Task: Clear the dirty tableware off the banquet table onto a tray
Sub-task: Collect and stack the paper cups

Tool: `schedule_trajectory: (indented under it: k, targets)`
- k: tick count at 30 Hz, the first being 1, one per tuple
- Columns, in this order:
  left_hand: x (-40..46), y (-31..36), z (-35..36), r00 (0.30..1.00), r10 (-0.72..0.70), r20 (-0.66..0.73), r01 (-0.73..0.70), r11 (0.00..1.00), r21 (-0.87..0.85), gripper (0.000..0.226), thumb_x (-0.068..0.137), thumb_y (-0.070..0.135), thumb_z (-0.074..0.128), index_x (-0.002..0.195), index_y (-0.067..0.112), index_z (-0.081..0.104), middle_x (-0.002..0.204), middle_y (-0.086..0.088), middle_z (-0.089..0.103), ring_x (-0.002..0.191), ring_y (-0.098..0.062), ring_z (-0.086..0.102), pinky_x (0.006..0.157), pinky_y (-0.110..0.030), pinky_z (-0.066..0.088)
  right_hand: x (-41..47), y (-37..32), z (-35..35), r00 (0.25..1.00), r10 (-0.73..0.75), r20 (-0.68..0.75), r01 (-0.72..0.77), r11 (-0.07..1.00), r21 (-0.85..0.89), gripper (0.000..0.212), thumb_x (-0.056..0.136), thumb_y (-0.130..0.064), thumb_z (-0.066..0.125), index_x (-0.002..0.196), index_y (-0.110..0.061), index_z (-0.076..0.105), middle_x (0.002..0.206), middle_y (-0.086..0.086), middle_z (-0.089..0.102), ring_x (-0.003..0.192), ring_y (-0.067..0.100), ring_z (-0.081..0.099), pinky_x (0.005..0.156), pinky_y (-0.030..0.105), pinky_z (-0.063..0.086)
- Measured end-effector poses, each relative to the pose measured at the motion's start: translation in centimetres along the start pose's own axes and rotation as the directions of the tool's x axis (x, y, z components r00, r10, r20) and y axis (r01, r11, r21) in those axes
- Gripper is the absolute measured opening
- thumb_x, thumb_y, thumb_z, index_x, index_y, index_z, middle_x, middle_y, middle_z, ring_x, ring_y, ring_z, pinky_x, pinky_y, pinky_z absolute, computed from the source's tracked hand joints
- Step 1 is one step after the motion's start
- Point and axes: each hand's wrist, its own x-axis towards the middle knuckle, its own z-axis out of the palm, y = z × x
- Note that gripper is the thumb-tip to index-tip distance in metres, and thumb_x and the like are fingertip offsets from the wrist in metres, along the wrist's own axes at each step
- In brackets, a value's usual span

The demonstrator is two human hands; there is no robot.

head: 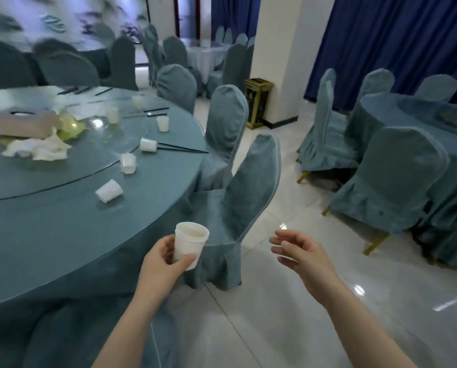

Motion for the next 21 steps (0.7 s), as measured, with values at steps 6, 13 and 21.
schedule_trajectory:
  k: [6,13,21]
  targets:
    - [5.5,1.0,-1.1,0.978,-0.069,-0.199,0.062,0.997,-0.043,0.050,0.070,0.015,0.082,0.109,0.031,0.056,0.102,0.020,0.064,0.090,0.008,0.062,0.068,-0.007,0.046,11.5,-1.9,4.4,0.976,0.058,0.210,-0.048,0.997,-0.056,0.019,0.094,-0.006,0.054,0.107,-0.016,0.065,0.099,-0.001,0.075,0.091,0.017,0.070,0.082,0.033,0.054]
    - [8.5,-0.1,-3.7,0.867,-0.135,-0.480,0.125,0.991,-0.052,0.050,0.071,0.014,0.082,0.114,0.025,0.057,0.106,0.015,0.065,0.097,0.000,0.062,0.075,-0.014,0.045,22.4,-3.4,13.2,0.838,0.081,0.540,0.020,0.984,-0.179,0.020,0.094,-0.004,0.056,0.106,-0.016,0.066,0.098,-0.002,0.075,0.093,0.017,0.070,0.082,0.031,0.055]
    - [10.5,-0.8,-3.0,0.636,-0.208,-0.743,0.183,0.976,-0.117,0.048,0.072,0.019,0.081,0.111,0.032,0.055,0.100,0.021,0.062,0.093,0.003,0.059,0.070,-0.015,0.044,31.1,-3.8,20.6,0.634,0.122,0.764,0.120,0.960,-0.253,0.022,0.088,-0.003,0.063,0.103,-0.019,0.066,0.104,0.001,0.073,0.094,0.016,0.068,0.081,0.028,0.054]
